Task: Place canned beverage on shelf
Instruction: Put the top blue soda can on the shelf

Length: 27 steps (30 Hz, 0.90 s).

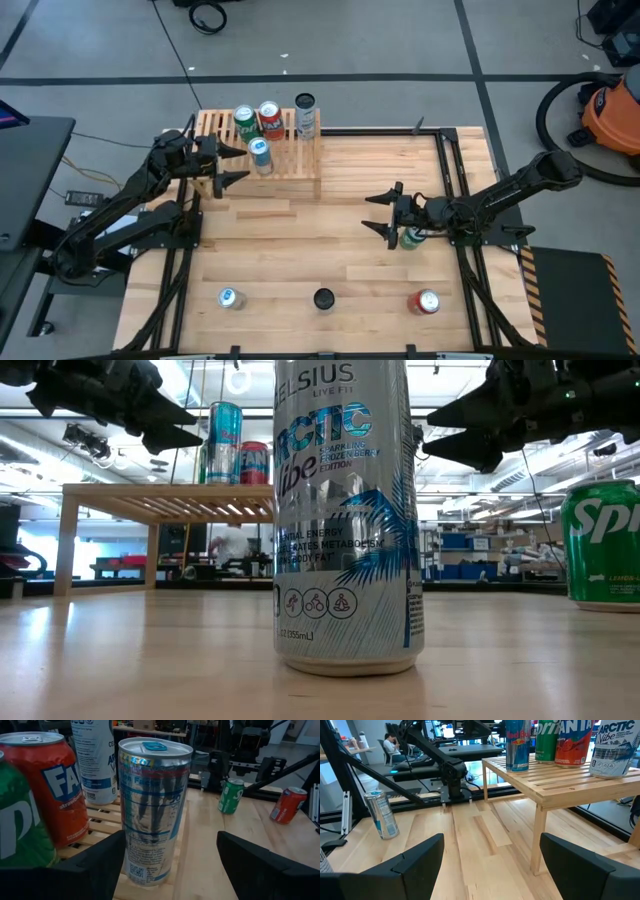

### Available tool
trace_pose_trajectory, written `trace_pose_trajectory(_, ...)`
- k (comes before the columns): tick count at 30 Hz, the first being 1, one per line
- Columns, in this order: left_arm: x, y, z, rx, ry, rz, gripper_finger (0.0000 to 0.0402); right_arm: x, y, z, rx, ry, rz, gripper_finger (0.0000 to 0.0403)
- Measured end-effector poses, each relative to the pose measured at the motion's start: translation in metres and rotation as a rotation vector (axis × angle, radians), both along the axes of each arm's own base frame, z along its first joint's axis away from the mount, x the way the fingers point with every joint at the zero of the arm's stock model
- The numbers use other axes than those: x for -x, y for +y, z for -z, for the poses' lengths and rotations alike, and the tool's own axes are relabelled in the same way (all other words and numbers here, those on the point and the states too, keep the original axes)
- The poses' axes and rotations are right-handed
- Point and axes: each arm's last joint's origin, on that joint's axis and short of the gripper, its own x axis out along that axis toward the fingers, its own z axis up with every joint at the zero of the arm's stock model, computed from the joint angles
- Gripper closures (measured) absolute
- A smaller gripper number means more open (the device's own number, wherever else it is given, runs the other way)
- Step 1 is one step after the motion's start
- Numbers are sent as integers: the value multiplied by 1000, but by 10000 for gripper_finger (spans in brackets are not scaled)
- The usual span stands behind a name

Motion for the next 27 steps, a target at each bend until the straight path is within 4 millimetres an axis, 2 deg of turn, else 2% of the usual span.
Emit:
trace_pose_trajectory(12,-1,1,-5,-38,-36,-3,88,0,0,0,0,0,0,64)
trace_pose_trajectory(22,2,7,-5,-25,-24,-221,88,0,0,0,0,0,0,64)
trace_pose_trajectory(27,2,7,-5,-52,-11,-245,88,0,0,0,0,0,0,64)
